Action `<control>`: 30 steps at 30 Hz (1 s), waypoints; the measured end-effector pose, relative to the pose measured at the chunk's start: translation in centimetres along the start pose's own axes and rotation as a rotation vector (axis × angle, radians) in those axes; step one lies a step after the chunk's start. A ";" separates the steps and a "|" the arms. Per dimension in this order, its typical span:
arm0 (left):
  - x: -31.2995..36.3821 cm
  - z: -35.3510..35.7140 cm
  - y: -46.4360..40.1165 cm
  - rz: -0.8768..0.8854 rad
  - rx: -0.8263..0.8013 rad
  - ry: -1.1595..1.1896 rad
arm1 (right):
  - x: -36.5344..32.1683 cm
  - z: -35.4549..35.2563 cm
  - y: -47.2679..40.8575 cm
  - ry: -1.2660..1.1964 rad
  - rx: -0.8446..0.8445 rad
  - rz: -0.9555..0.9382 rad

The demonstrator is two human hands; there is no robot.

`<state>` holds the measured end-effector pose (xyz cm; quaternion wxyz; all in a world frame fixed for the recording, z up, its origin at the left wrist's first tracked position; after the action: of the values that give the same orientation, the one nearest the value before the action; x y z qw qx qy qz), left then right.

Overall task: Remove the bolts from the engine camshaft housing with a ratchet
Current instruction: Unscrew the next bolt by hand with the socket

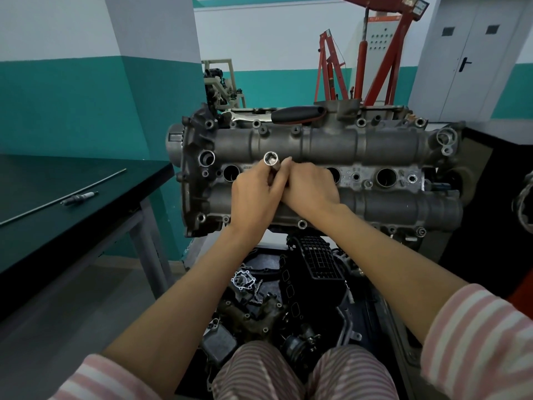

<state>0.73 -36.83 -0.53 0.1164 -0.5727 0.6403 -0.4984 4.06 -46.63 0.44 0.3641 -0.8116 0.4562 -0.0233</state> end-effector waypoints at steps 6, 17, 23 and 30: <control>0.1 -0.2 0.3 0.035 0.022 -0.001 | -0.1 0.0 0.0 0.014 -0.029 0.009; 0.2 -0.2 -0.1 -0.003 -0.008 0.004 | -0.1 -0.2 0.2 -0.002 0.000 -0.028; -0.1 -0.1 0.3 0.021 0.026 0.024 | -0.2 -0.2 0.2 -0.015 -0.016 -0.031; -0.3 0.1 0.4 0.006 -0.002 0.029 | -0.1 -0.1 0.2 -0.019 0.005 -0.033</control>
<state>0.63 -36.70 -0.96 0.1080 -0.5636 0.6444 -0.5055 3.81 -46.72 0.43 0.3698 -0.8185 0.4391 -0.0229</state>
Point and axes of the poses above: each hand's wrist, its own y-axis away from the middle knuckle, its own z-axis out of the palm, x = y × z, the point moved 2 cm from there along -y, towards the middle knuckle, and after that the axes turned 15 degrees about -y, right-handed, at the moved point
